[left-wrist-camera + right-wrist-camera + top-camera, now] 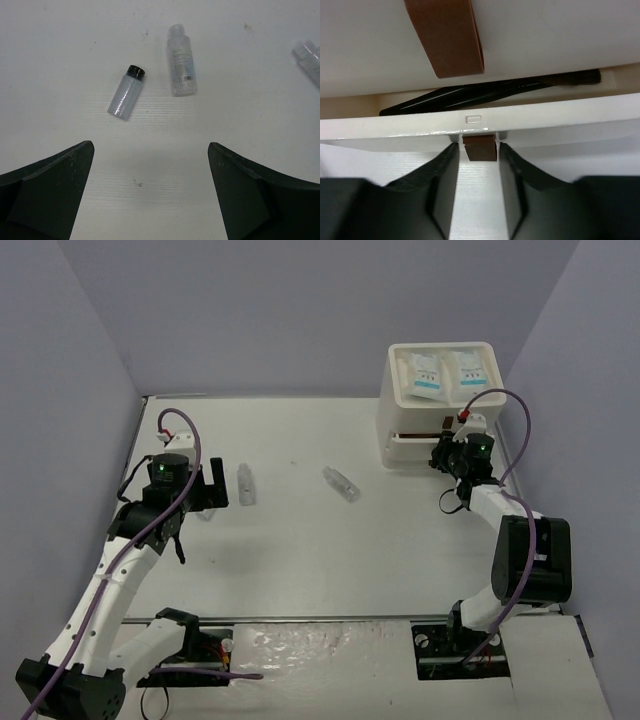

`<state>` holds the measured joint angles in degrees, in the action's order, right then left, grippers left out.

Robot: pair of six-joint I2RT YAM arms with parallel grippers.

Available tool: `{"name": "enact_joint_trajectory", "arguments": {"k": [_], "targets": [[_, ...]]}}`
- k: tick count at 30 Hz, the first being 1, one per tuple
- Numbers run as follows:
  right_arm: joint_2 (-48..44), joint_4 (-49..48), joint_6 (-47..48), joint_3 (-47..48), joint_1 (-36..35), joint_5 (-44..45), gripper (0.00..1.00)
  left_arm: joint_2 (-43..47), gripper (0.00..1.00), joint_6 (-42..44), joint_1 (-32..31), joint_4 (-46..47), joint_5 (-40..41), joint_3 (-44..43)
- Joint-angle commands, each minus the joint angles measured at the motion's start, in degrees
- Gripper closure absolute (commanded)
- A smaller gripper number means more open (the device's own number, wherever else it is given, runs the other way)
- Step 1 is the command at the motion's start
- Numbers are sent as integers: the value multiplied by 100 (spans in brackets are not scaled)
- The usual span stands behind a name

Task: Organize the makeup

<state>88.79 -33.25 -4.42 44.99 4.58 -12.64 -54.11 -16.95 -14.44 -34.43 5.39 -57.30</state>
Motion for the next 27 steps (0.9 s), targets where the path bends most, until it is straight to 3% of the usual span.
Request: {"name": "enact_joint_trajectory", "arguments": {"k": [1, 18, 27], "targets": [[84, -970, 38, 342, 34, -119, 52, -59, 3, -13, 46, 261, 30, -112], [396, -1082, -66, 693, 25, -109, 28, -56, 3, -19, 97, 261, 8, -106], [-396, -835, -358, 305, 28, -98, 22, -21, 3, -28, 116, 261, -53, -106]]}}
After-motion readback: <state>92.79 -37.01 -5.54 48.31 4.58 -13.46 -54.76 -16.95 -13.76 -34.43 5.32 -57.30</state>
